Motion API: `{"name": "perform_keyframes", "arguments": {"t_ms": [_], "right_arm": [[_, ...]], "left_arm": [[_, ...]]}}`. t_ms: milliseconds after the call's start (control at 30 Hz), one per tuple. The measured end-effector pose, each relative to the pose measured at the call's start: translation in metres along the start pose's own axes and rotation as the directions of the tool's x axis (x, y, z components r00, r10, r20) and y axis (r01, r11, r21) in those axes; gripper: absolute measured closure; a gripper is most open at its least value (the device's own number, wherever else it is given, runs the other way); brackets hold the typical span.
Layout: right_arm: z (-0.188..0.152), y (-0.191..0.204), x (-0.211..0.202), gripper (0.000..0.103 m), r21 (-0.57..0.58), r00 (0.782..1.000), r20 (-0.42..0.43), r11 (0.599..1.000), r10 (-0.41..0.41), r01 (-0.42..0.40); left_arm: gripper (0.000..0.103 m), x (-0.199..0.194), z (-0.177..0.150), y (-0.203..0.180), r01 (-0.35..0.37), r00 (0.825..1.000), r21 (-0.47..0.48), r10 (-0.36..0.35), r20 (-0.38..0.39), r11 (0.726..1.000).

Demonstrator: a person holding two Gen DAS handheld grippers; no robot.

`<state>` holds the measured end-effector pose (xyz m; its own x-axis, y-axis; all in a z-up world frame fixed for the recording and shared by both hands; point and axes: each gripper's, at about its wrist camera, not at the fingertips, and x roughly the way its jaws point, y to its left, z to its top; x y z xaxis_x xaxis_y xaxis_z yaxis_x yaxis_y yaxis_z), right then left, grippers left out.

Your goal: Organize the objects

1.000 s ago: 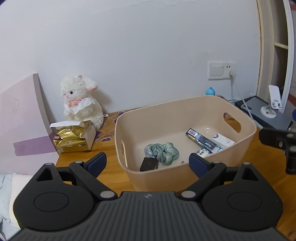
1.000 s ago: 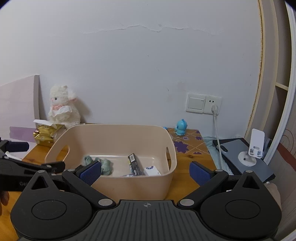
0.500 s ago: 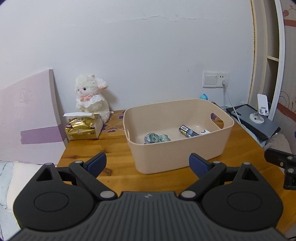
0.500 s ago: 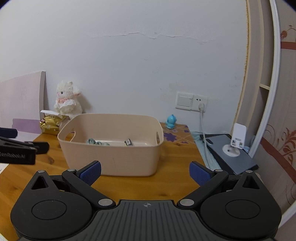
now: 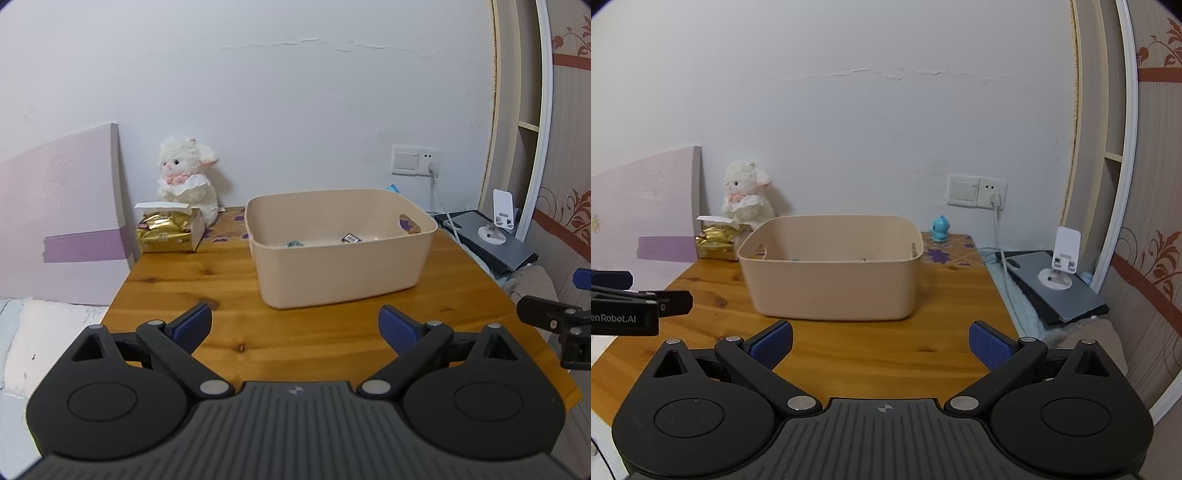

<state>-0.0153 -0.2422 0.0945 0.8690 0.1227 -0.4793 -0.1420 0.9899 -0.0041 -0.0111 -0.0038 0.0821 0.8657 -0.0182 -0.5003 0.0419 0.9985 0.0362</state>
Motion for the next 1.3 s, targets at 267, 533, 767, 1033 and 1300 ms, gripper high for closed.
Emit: {"name": "perform_keyframes", "arguments": {"t_ms": [267, 533, 767, 1033, 1300], "right_arm": [[-0.023, 0.004, -0.02, 0.0, -0.001, 1.0, -0.019, 1.0, 0.009, -0.009], [-0.039, 0.005, -0.037, 0.0, 0.03, 0.999, -0.046, 0.999, 0.024, -0.022], [-0.045, 0.012, -0.053, 0.0, 0.007, 0.998, -0.057, 0.999, 0.04, -0.04], [-0.044, 0.01, -0.073, 0.0, -0.012, 0.998, -0.056, 1.0, 0.015, -0.016], [-0.042, 0.002, -0.075, 0.0, -0.004, 0.997, -0.072, 1.0, 0.002, -0.002]], "left_arm": [[0.006, -0.025, -0.026, 0.003, -0.008, 1.0, -0.027, 0.007, -0.025, 1.0], [0.006, -0.044, -0.041, -0.001, -0.023, 0.999, -0.016, 0.022, -0.031, 1.0], [0.006, -0.069, -0.045, -0.009, -0.03, 1.0, 0.007, 0.03, 0.001, 1.0], [0.006, -0.085, -0.047, -0.008, -0.048, 0.999, 0.017, 0.048, -0.009, 0.999], [0.006, -0.088, -0.044, 0.0, -0.063, 0.998, -0.008, 0.063, -0.027, 0.998]]}}
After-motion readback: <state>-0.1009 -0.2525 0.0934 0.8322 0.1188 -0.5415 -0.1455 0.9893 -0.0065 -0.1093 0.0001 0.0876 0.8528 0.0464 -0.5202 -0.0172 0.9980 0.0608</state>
